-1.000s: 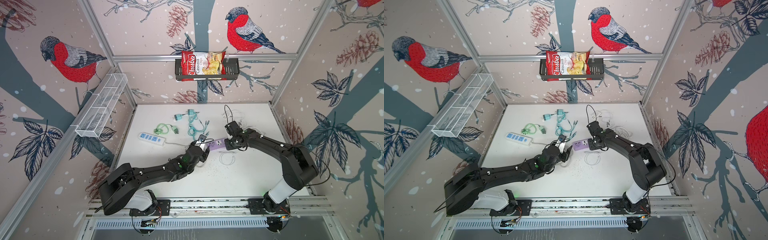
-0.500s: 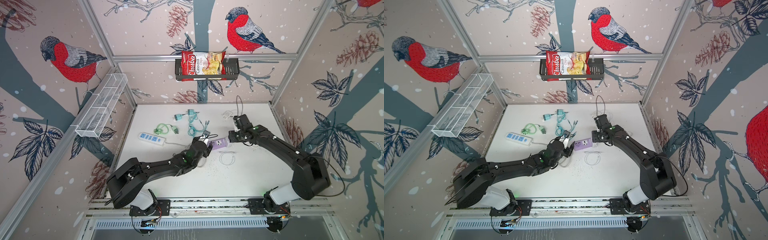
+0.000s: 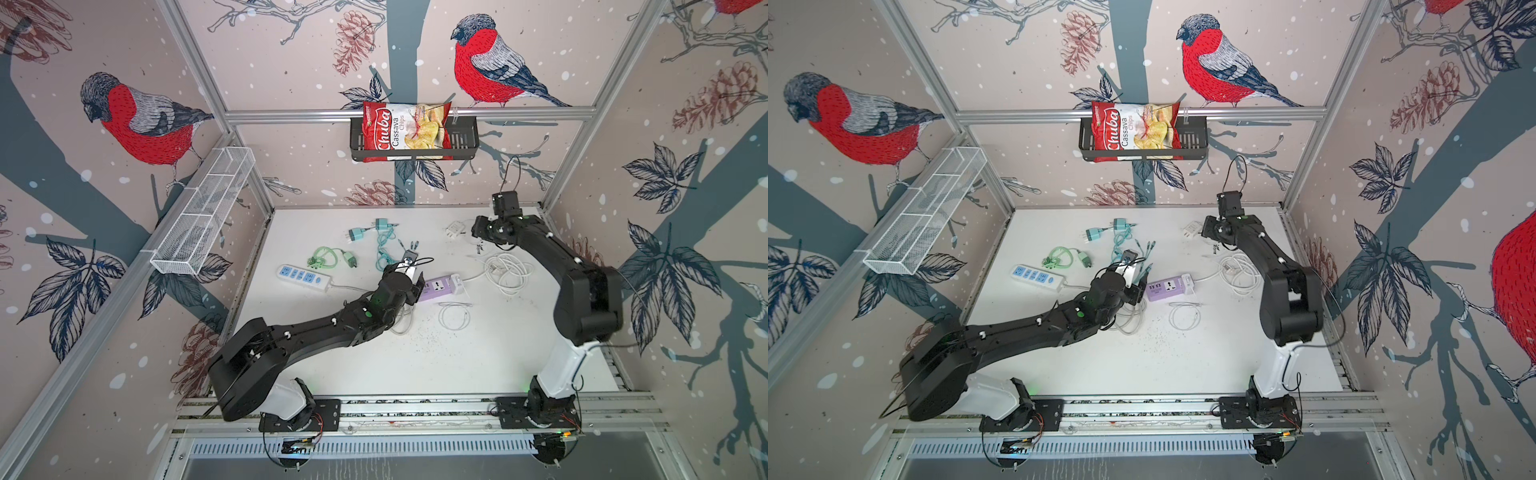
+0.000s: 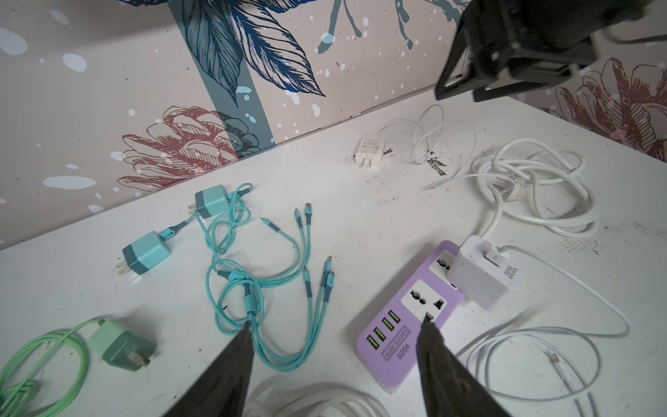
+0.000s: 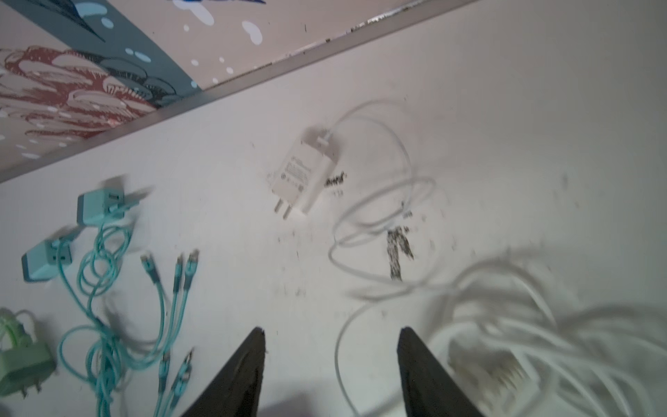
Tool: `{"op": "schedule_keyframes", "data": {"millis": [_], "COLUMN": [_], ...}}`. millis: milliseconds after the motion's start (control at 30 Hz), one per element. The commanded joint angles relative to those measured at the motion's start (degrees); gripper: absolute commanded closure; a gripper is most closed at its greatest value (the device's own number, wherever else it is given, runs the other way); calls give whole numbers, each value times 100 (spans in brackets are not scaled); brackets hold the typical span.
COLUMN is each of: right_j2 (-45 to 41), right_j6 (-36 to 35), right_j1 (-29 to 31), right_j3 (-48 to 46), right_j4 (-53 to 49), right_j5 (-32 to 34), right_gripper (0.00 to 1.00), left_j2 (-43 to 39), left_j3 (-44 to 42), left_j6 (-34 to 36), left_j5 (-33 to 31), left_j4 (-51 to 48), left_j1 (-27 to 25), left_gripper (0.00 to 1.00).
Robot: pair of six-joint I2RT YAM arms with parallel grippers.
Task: Insert the plug
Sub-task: 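Open and raise the right gripper off the charger while the left releases the strip, then reach the right gripper to the white vivo charger farthest from the robot and grasp it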
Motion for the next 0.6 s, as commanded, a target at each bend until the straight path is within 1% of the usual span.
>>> {"op": "schedule_keyframes", "data": {"millis": [0,100,233,300,400,467,567], "right_j2": [681,1364,1985,2252,2602,2762,2906], "right_j6": [156,236,364,376,327,289,232], "right_j1": [-12,-24,-11,41,162,218,287], "right_j3": [782,1584,2238,2498,2883,3054,3094], "right_j4": [36,-56,-78,-99,-213,-209,-104], "right_j5": [37,167,196,339,815,792,932], "right_gripper": [42,43,45,46,46,46,46], "left_j2": [-394,-853,-1369,-1558,-1699,-1741,-1720], "left_j3": [-277,-581,-964,-1163,-1325,-1360,-1371], "left_j6": [-315,-445,-536,-542,-647,-700,-721], "left_j5": [-217,-351,-431,-455,-511,-432,-369], "left_j4": [-282,-442,-531,-463,-346,-335,-406], "left_j1": [19,15,23,26,24,24,26], "left_gripper": [28,27,25,24,24,23,23]}}
